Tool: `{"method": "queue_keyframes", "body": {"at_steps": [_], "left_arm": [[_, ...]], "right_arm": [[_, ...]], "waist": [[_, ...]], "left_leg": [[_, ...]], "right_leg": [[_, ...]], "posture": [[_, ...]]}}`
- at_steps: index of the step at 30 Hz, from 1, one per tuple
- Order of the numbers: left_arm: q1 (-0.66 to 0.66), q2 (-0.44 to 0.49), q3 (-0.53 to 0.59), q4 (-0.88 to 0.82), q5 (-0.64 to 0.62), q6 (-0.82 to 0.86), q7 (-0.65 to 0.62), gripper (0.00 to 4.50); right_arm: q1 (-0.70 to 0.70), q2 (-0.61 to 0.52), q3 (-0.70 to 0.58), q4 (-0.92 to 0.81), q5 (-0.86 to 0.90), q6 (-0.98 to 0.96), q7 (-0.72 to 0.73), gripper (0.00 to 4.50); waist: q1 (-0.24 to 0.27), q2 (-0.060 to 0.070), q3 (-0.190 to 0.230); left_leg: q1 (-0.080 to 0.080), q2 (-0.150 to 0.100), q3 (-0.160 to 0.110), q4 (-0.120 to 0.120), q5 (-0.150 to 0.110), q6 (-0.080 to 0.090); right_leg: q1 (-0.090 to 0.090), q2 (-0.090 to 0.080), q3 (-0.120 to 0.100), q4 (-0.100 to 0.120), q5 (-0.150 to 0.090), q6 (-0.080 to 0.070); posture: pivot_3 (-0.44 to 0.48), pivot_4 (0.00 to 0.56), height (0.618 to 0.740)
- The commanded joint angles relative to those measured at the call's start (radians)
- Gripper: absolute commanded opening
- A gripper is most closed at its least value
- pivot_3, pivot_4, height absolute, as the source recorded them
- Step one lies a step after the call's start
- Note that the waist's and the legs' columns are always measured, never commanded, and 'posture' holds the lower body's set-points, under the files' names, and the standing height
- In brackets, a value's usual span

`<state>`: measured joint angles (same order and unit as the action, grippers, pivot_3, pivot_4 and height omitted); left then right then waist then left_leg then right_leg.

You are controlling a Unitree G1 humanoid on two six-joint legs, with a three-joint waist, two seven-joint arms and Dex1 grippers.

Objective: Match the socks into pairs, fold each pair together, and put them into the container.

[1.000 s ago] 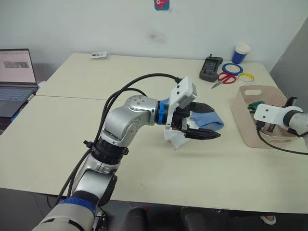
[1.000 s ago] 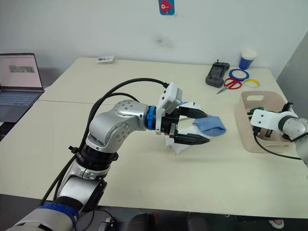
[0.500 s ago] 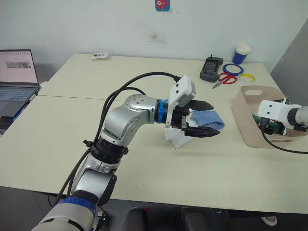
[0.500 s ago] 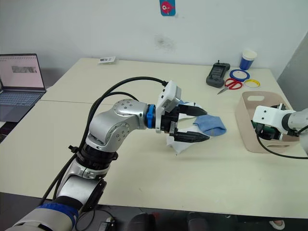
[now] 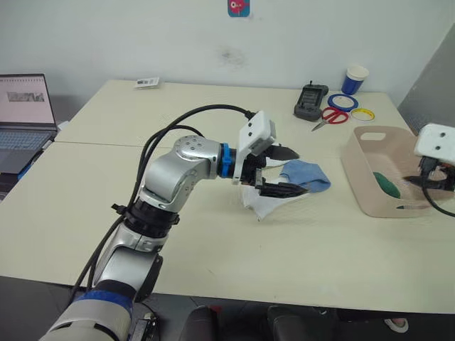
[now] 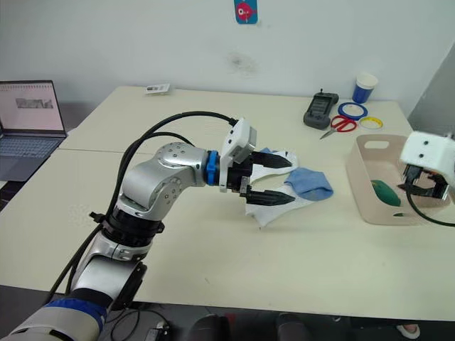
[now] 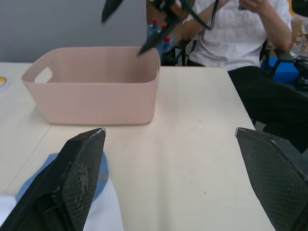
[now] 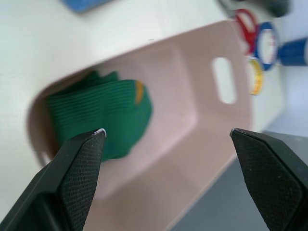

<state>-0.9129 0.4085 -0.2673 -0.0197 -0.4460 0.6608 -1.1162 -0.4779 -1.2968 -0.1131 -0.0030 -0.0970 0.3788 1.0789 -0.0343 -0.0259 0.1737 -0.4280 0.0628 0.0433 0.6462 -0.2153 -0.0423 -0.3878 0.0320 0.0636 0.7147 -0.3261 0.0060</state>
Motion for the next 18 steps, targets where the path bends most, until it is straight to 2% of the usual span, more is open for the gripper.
{"method": "queue_keyframes", "body": {"at_steps": [1,3,8,12,14,16,18], "left_arm": [[0.017,0.052,0.048,0.003,-0.004,-0.013,-0.025,4.50],[0.039,0.101,0.067,0.010,-0.005,-0.018,-0.045,4.50],[0.180,0.260,0.193,0.008,0.002,-0.049,-0.027,4.50],[0.368,0.336,0.316,-0.078,-0.031,-0.035,0.020,4.50],[0.442,0.349,0.348,-0.118,-0.044,-0.028,0.036,4.50],[0.538,0.374,0.355,-0.125,-0.034,-0.062,0.007,4.50],[0.620,0.408,0.324,-0.103,0.035,-0.196,-0.044,4.50]], "right_arm": [[0.005,0.045,-0.064,-0.051,0.002,0.014,-0.099,4.46],[-0.004,0.093,-0.089,-0.095,0.022,0.056,-0.147,4.46],[-0.023,0.398,-0.186,-0.416,0.213,0.203,-0.303,4.46],[0.138,0.595,-0.165,-0.670,0.299,0.326,-0.399,4.46],[0.203,0.651,-0.164,-0.740,0.324,0.372,-0.440,4.46],[0.318,0.691,-0.125,-0.814,0.327,0.381,-0.460,4.46],[0.417,0.732,-0.080,-0.868,0.331,0.384,-0.494,4.46]], "waist": [[-0.001,0.000,0.000],[-0.005,0.000,0.000],[-0.023,0.001,0.000],[-0.013,0.000,0.000],[0.001,0.000,0.000],[0.010,-0.001,0.000],[0.010,-0.004,-0.002]], "left_leg": [[0.000,0.000,0.000,0.000,0.000,0.000],[0.001,0.000,0.000,0.000,0.000,0.000],[0.002,0.001,-0.002,-0.001,0.001,-0.001],[0.001,0.003,-0.008,-0.002,0.002,-0.003],[-0.001,0.003,-0.008,-0.001,0.002,-0.003],[-0.004,0.000,-0.006,0.000,0.002,-0.003],[-0.004,-0.002,-0.006,0.000,0.001,-0.002]], "right_leg": [[0.000,0.000,0.000,0.000,0.000,0.000],[0.000,0.000,0.001,0.000,0.000,0.000],[-0.001,0.003,0.000,0.003,0.000,-0.001],[0.001,0.002,-0.005,0.002,0.000,-0.002],[0.001,0.000,-0.006,0.001,0.000,-0.002],[0.000,-0.005,-0.008,0.001,0.000,-0.001],[0.001,-0.009,-0.010,-0.001,-0.001,0.000]], "posture": [[0.000,0.150,0.725],[0.000,0.150,0.725],[0.000,0.150,0.725],[0.000,0.150,0.725],[0.000,0.150,0.725],[0.000,0.150,0.725],[0.000,0.150,0.725]]}}
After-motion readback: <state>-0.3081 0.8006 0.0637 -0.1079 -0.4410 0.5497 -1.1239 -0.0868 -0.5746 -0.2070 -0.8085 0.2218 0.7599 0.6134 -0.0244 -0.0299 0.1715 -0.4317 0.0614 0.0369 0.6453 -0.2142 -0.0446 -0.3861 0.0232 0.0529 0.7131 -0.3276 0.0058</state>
